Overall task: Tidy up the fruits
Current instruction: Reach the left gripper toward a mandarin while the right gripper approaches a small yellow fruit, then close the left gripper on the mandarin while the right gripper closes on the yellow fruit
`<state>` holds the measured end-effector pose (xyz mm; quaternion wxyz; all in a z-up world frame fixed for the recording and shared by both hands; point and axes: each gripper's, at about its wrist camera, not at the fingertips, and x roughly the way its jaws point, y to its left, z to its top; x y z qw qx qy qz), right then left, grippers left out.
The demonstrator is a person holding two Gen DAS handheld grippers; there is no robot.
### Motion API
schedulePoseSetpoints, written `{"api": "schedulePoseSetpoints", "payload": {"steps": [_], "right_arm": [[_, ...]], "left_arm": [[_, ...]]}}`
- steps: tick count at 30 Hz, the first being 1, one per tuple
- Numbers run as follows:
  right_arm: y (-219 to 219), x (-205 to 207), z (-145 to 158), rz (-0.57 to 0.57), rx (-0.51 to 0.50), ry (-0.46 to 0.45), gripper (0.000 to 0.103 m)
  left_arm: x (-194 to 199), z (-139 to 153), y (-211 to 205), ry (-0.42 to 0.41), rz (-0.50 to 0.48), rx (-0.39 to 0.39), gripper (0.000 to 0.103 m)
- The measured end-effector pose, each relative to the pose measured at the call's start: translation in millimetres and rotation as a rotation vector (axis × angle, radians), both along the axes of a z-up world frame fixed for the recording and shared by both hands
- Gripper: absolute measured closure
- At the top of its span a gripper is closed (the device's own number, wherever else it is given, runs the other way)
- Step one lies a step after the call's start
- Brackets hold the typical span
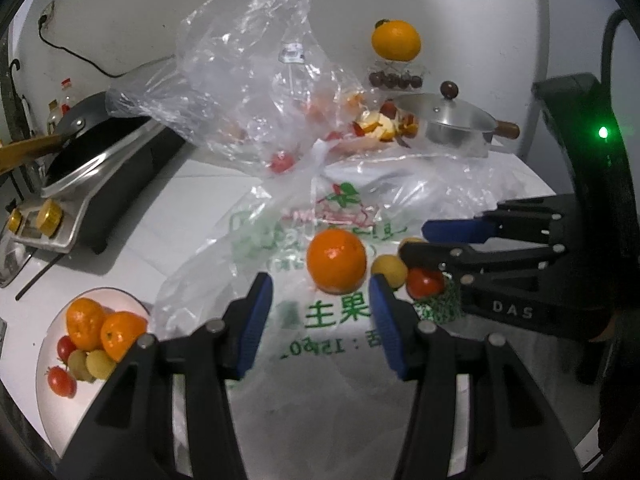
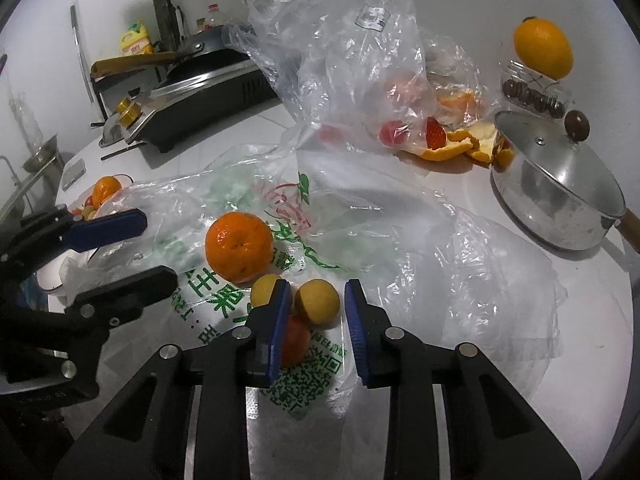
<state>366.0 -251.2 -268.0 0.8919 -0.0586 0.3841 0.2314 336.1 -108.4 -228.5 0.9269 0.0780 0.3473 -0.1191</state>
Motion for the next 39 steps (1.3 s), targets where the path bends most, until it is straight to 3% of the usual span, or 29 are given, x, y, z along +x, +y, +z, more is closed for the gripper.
{"api": "schedulePoseSetpoints", "payload": {"steps": [10, 14, 23, 27, 39], "right_arm": [[-7.1, 8.5, -2.6, -0.001, 0.072, 0.058, 0.073], [-5.6, 5.0, -2.6, 0.011, 0.073, 0.050, 0.078], [-7.4, 1.6, -3.4, 0.020, 0.086, 0.043, 0.078], [-7.9, 0.2, -2.3, 0.020, 0.086, 0.035, 0.078], [-6.5, -5.4, 7.1, 0.021, 0.081, 0.009, 0.078]], "left_arm": [[19.4, -6.4, -2.3, 0.034, -0.014, -0.036, 0.051], [26.8, -7.7, -1.4, 0.042, -0.010, -0.048, 0.051], [44.5, -17.1, -2.9, 0.103, -0.010, -0.074, 0.052], [50.7, -20.8, -2.4, 0.128, -0.024, -0.103, 0.060], [35.6, -11.1, 1.2, 0.104, -0.032, -0.119, 0.062]]}}
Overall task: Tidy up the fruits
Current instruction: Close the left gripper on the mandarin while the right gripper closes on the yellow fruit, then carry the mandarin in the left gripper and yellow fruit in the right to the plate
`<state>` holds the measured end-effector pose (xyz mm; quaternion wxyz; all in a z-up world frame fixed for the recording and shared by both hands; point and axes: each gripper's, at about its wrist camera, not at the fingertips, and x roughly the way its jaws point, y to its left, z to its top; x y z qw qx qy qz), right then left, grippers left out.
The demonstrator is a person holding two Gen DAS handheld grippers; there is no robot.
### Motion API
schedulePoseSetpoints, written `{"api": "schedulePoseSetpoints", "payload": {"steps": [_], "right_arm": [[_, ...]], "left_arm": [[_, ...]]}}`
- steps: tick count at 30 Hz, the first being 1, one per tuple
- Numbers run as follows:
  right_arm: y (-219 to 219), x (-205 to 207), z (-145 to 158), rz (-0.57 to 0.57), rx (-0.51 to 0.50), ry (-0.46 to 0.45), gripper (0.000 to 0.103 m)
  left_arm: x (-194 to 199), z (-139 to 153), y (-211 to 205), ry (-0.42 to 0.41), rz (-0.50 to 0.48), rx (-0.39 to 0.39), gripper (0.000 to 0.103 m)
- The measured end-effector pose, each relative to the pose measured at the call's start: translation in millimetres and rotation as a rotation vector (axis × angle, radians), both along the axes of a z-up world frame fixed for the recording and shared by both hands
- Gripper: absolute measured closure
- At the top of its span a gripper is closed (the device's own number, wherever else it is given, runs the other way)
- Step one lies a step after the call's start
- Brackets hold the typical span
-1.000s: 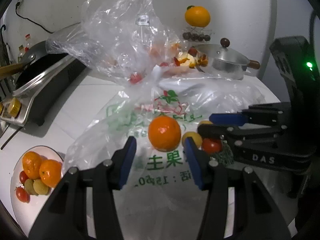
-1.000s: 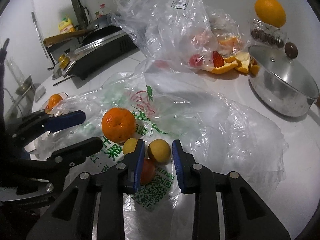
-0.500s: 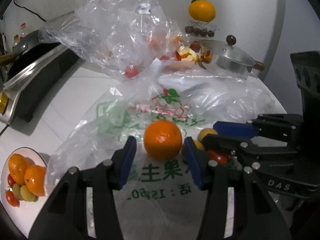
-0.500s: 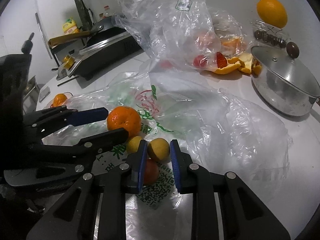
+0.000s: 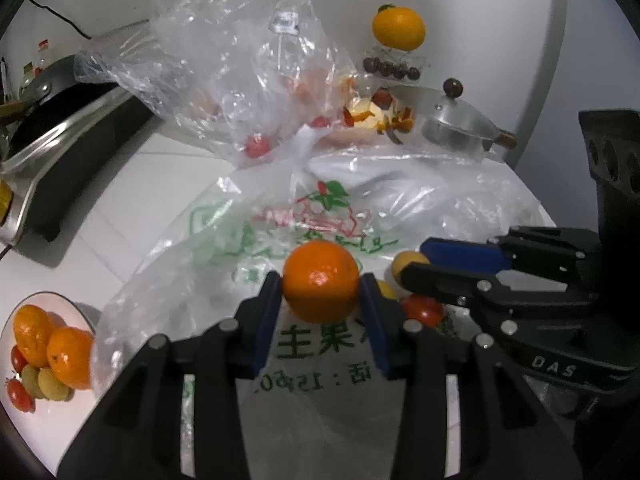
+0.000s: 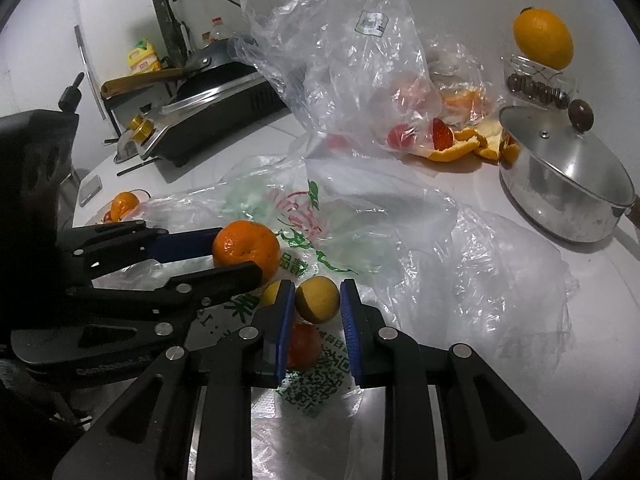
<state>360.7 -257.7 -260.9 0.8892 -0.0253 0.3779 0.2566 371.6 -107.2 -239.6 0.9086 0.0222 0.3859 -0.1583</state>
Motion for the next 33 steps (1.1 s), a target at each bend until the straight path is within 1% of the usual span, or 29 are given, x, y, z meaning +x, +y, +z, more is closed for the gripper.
{"api": "schedulePoseSetpoints", "payload": {"steps": [18, 33], "right_arm": [[20.0, -29.6, 31.1, 0.014, -0.025, -0.068, 0.078], [43.8, -58.6, 49.7, 0.038, -0.046, -0.104, 0.078]], "left_arm": [[-47.6, 34.1, 18.5, -0.084, 0.001, -0.014, 0.062], [-87.3, 47.5, 49.9, -0.118, 0.043, -0.023, 0.062]]}}
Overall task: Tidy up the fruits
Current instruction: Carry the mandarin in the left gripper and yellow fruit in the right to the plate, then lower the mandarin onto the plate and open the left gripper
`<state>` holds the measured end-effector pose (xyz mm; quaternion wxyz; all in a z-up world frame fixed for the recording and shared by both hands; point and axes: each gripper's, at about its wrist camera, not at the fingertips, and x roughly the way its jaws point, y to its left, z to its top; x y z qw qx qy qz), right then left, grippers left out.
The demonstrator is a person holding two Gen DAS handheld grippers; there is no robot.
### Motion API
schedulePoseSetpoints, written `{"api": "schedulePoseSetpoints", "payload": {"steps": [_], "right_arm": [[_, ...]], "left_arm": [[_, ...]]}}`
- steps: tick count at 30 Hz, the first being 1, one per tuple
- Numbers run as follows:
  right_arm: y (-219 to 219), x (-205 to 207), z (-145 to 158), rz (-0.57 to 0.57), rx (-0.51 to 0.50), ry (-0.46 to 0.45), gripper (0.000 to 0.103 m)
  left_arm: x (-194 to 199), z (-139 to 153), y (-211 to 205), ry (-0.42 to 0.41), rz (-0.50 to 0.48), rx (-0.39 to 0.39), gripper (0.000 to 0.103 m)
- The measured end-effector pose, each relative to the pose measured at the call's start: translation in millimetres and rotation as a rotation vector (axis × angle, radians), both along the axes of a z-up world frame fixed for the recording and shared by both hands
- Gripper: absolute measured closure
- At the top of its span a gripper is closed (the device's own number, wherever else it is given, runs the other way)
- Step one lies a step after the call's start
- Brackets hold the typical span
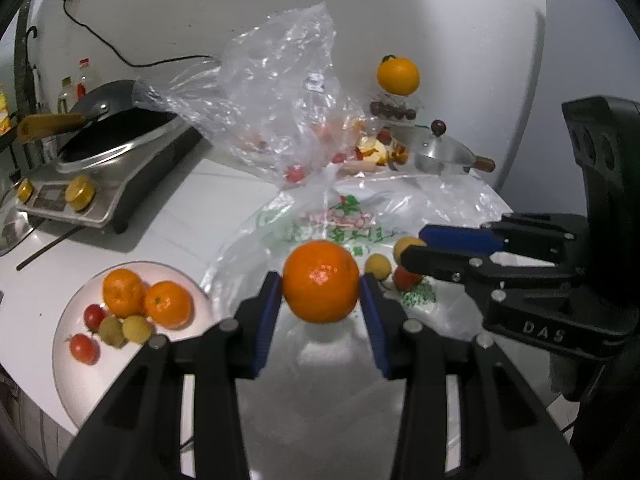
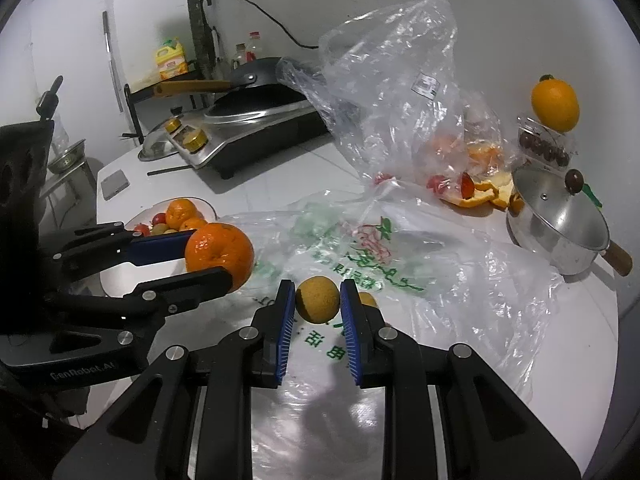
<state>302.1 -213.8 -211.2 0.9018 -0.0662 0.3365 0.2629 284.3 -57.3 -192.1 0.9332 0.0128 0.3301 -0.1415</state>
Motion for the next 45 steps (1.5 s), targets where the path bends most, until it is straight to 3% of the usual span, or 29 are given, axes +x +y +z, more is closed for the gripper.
{"api": "schedulePoseSetpoints", "payload": {"steps": [20, 45], "right_arm": [[36.5, -15.9, 2.6, 0.052, -0.027, -0.010, 0.078], [63.1, 1.1, -13.7, 0.078, -0.061, 0.029, 0.078]], "left_arm": [[-25.9, -8.4, 53.2, 0.001, 0.105, 0.004, 0.062], [-0.7, -44.3, 89.9, 0.090, 0.181, -0.028, 0.062]]}}
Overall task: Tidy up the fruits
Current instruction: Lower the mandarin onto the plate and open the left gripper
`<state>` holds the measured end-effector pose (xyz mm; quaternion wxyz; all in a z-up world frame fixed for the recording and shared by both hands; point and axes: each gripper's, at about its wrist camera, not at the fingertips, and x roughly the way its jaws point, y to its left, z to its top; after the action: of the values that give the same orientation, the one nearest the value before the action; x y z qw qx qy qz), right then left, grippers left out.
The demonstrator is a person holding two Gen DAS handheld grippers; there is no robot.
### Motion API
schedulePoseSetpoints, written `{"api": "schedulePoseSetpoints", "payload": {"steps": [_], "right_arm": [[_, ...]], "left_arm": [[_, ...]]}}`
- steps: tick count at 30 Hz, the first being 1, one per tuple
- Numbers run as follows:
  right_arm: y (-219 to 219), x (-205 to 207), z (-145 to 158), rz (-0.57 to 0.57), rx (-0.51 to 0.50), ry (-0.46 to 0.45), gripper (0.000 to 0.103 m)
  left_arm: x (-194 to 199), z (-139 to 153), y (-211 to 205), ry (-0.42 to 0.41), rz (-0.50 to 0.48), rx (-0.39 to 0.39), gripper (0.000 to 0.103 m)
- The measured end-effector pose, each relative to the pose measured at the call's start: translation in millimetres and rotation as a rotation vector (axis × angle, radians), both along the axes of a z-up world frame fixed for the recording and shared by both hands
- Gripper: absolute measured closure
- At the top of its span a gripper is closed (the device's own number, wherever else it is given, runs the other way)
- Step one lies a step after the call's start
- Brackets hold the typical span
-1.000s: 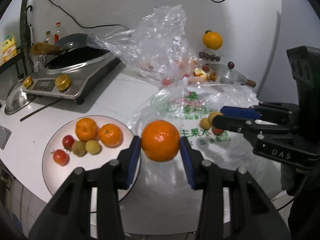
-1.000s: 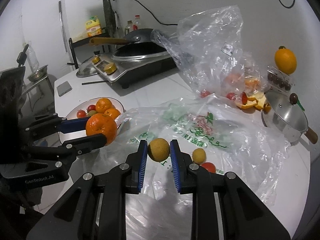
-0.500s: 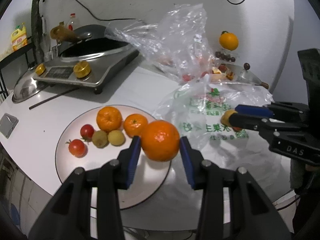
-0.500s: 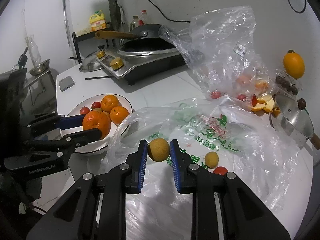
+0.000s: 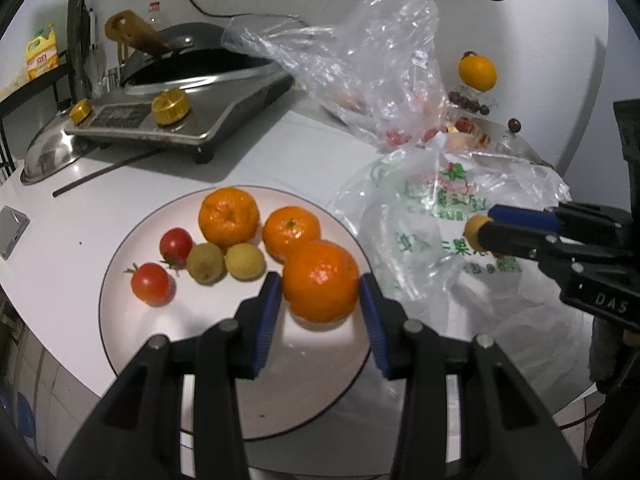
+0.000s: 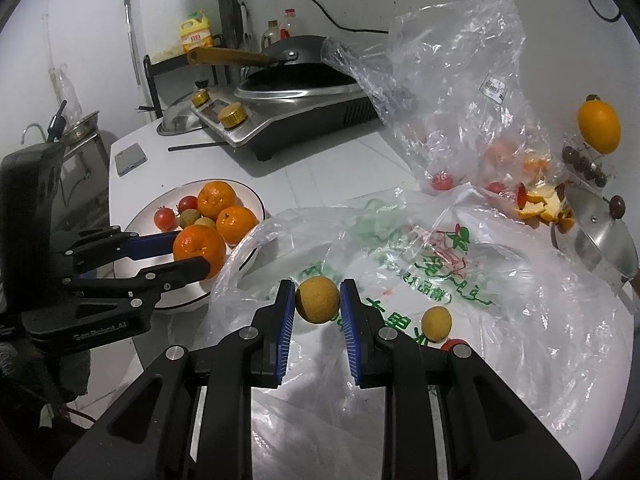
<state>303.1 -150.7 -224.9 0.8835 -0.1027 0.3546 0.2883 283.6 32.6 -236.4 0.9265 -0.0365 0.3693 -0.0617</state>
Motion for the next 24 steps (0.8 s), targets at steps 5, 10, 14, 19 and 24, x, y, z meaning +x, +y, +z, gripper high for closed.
{"api": "schedulePoseSetpoints", "payload": {"steps": [5, 10, 14, 19, 24], "right_arm": [[-0.6, 3.4, -2.3, -0.001, 0.002, 0.006, 0.078], [-3.3, 4.4, -4.5, -0.003, 0.004, 0.010, 0.078], [-4.5, 4.4, -5.1, -0.005, 0.005, 0.011, 0.078], [-5.5, 4.4, -4.9, -0.006, 0.006, 0.010, 0.078], [-6.5, 2.6, -3.5, -0.004, 0.009, 0.006, 0.078]], "left_arm": [[5.0, -5.1, 0.6, 0.024, -0.010, -0.034, 0.061], [9.7, -7.2, -0.1, 0.039, -0.004, -0.039, 0.060], [11.2, -6.7, -0.8, 0.046, -0.005, -0.034, 0.060], [9.1, -3.7, 0.0, 0.045, -0.001, -0.035, 0.057], [4.2, 2.7, 1.0, 0.022, -0.010, -0.046, 0.048]]}}
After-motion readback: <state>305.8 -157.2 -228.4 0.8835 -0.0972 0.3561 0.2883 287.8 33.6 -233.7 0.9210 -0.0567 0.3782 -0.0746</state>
